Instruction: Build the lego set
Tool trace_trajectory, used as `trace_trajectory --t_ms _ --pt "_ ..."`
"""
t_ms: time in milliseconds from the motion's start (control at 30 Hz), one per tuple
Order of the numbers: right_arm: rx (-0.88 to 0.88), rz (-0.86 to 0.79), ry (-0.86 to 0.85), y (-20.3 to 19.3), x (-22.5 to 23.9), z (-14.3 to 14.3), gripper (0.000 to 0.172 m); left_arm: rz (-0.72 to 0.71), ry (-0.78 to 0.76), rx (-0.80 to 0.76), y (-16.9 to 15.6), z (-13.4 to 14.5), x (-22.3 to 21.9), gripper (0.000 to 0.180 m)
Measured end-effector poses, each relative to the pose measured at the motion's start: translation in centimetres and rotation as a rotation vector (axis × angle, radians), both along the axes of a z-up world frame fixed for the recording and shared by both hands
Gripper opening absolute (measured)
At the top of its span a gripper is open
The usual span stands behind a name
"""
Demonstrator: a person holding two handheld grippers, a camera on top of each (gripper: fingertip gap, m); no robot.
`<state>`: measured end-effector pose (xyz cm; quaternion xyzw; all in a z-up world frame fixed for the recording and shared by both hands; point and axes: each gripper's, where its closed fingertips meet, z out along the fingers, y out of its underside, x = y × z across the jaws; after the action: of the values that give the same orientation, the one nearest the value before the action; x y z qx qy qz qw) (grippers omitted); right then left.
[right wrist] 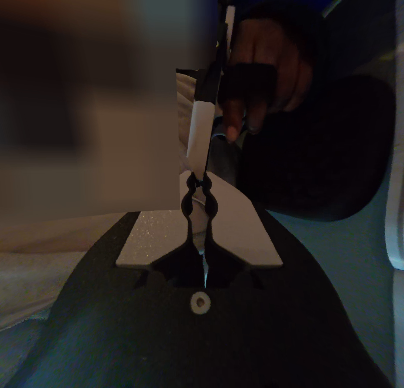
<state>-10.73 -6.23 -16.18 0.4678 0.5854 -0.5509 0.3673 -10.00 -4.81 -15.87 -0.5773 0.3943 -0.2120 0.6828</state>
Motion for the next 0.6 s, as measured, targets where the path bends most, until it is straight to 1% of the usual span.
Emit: trace_trajectory --t_ms 133,233,300,333,367,400,433,500,600 --pt "0.011 0.034 0.016 -0.1 0.3 -0.4 0.003 -0.032 -0.005 -0.039 -0.2 -0.2 0.3 0.016" --pt "-0.035 0.037 -0.014 0.0 0.5 -0.3 0.004 -0.035 0.004 -0.055 -0.1 -0.4 0.5 0.016" --pt "-0.065 -0.039 0.018 0.3 -0.4 0.6 0.006 -0.022 -0.056 -0.062 0.1 0.3 0.0 0.016" --pt "-0.084 -0.063 0.032 0.4 -0.7 1.2 0.009 -0.016 -0.116 -0.061 0.2 0.9 -0.5 0.016" --pt "-0.114 -0.067 0.045 0.4 -0.8 1.9 0.022 -0.017 -0.156 -0.063 0.2 1.3 -0.8 0.016" --pt "-0.136 -0.082 0.057 0.4 -1.0 2.4 0.029 -0.005 -0.175 -0.066 0.4 1.5 -1.1 0.016" --pt "-0.147 -0.097 0.071 0.4 -1.1 2.7 0.032 0.0 -0.191 -0.063 0.4 1.6 -1.3 0.016" --pt "-0.164 -0.122 0.081 0.6 -1.3 2.9 0.03 0.003 -0.215 -0.052 0.3 1.9 -1.6 0.016" --pt "-0.193 -0.188 0.087 1.1 -1.8 2.9 0.021 0.013 -0.237 -0.045 0.4 2.1 -1.9 0.016"
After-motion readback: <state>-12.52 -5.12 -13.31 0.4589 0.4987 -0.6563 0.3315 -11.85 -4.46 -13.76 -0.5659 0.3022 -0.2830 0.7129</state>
